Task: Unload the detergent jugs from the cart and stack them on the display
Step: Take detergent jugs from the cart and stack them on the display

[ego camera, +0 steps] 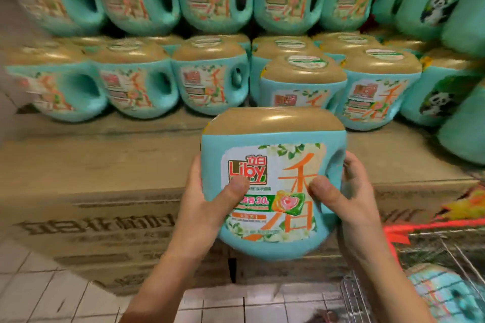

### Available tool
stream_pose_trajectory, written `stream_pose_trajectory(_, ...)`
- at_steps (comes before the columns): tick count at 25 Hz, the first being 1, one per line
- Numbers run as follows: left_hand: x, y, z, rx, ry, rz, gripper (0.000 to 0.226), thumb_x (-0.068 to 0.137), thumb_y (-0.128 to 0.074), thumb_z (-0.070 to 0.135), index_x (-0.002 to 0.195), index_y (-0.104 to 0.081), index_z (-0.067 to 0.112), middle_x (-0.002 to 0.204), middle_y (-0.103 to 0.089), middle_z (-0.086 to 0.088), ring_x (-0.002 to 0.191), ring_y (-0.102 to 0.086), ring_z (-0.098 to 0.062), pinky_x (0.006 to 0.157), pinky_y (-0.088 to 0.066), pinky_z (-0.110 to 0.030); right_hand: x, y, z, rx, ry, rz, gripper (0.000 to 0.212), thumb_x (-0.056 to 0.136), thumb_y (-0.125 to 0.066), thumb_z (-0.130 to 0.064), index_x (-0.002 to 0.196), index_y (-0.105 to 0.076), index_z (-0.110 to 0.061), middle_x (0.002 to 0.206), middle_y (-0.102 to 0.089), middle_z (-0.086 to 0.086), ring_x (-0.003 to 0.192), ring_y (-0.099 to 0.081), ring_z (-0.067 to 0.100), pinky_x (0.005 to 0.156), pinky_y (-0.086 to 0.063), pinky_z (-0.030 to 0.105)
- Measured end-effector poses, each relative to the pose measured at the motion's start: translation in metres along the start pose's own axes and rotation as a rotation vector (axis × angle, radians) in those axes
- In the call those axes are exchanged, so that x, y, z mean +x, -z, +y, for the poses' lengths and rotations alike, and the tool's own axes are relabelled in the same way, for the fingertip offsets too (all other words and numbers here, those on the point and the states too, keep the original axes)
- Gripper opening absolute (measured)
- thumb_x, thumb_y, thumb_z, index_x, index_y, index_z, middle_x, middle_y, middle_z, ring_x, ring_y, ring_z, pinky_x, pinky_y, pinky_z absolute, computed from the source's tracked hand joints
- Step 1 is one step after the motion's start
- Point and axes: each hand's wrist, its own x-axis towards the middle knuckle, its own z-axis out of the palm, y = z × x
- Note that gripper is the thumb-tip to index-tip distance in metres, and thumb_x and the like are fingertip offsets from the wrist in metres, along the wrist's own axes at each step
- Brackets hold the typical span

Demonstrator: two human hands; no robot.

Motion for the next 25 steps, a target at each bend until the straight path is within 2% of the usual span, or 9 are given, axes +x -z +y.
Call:
stream_pose_trajectory(4,0.021,0.063,0.021,0.185,-0.144,0.005,0.071,0.051,-0.075,0.077,0.115,-0.048,0.062,0.111,-0.071,0.017,0.098,-0.070,-0.008,0.070,-0.057,-0.020,0.016,-0.065,0.016,-0.030,0.047,-0.030,0.073,0.048,-0.079,-0.033,0.115,-0.052,-0.024,0.096,-0.072,-0.020,0.085,-0.069,-0.001,0.066,-0.054,0.014)
stream_pose_trajectory(8,0.053,0.104,0.031,0.347,-0.201,-0.066,0.101,0.038,-0.088,0.067,0.124,-0.037,0.050,0.114,-0.067,0.022,0.103,-0.067,-0.001,0.078,-0.057,-0.020,0.035,-0.104,0.025,-0.159,0.171,0.001,0.082,0.046,-0.084,-0.059,0.118,-0.050,-0.037,0.106,-0.064,-0.031,0.100,-0.061,-0.009,0.075,-0.050,0.010)
stream_pose_trajectory(11,0.084,0.119,0.031,0.419,-0.214,-0.098,0.126,0.038,-0.094,0.052,0.141,-0.021,0.041,0.124,-0.062,0.018,0.111,-0.062,0.001,0.090,-0.055,-0.025,0.058,-0.117,0.031,-0.284,0.198,0.012,0.089,0.047,-0.075,-0.076,0.123,-0.046,-0.040,0.123,-0.056,-0.015,0.116,-0.052,-0.002,0.091,-0.046,0.014)
stream_pose_trajectory(13,0.099,0.124,0.024,0.434,-0.191,-0.073,0.130,0.040,-0.092,0.046,0.140,-0.010,0.049,0.132,-0.053,0.016,0.114,-0.058,0.004,0.097,-0.051,-0.028,0.073,-0.121,0.035,-0.429,0.210,-0.015,0.082,0.050,-0.072,-0.072,0.122,-0.042,-0.046,0.124,-0.047,-0.016,0.116,-0.043,-0.015,0.092,-0.035,0.003)
stream_pose_trajectory(15,0.110,0.128,0.015,0.421,-0.175,-0.055,0.125,0.041,-0.092,0.044,0.131,-0.007,0.063,0.131,-0.048,0.024,0.114,-0.055,0.010,0.096,-0.048,-0.020,0.084,-0.122,0.042,-0.528,0.205,-0.060,0.076,0.059,-0.076,-0.064,0.124,-0.042,-0.044,0.122,-0.045,-0.017,0.112,-0.036,-0.025,0.087,-0.028,-0.006)
stream_pose_trajectory(17,0.122,0.131,0.008,0.448,-0.181,-0.074,0.121,0.044,-0.092,0.043,0.126,-0.007,0.069,0.128,-0.048,0.035,0.115,-0.052,0.014,0.089,-0.045,-0.007,0.090,-0.120,0.052,-0.559,0.204,-0.077,0.081,0.064,-0.080,-0.056,0.132,-0.043,-0.034,0.126,-0.045,-0.012,0.112,-0.033,-0.027,0.087,-0.026,-0.007)
stream_pose_trajectory(19,0.134,0.131,0.005,0.475,-0.187,-0.098,0.120,0.044,-0.092,0.046,0.126,-0.008,0.071,0.123,-0.046,0.043,0.117,-0.051,0.014,0.086,-0.043,-0.003,0.093,-0.115,0.055,-0.562,0.201,-0.085,0.082,0.062,-0.075,-0.054,0.134,-0.041,-0.034,0.128,-0.045,-0.018,0.114,-0.033,-0.027,0.088,-0.027,-0.007)
stream_pose_trajectory(22,0.152,0.127,0.004,0.493,-0.176,-0.109,0.123,0.040,-0.092,0.054,0.128,-0.007,0.070,0.129,-0.045,0.038,0.117,-0.049,0.016,0.085,-0.045,-0.005,0.101,-0.089,0.047,-0.621,0.345,0.044,0.074,0.072,-0.076,-0.052,0.135,-0.045,-0.029,0.128,-0.049,-0.016,0.121,-0.046,-0.004,0.097,-0.039,0.012)
stream_pose_trajectory(25,0.165,0.121,0.001,0.501,-0.167,-0.099,0.125,0.040,-0.092,0.053,0.129,-0.005,0.071,0.129,-0.043,0.041,0.116,-0.048,0.018,0.091,-0.042,-0.015,0.121,-0.036,0.036,-0.754,0.449,0.332,0.092,0.068,-0.073,-0.060,0.143,-0.034,-0.022,0.139,-0.039,-0.003,0.130,-0.041,0.018,0.109,-0.036,0.034)
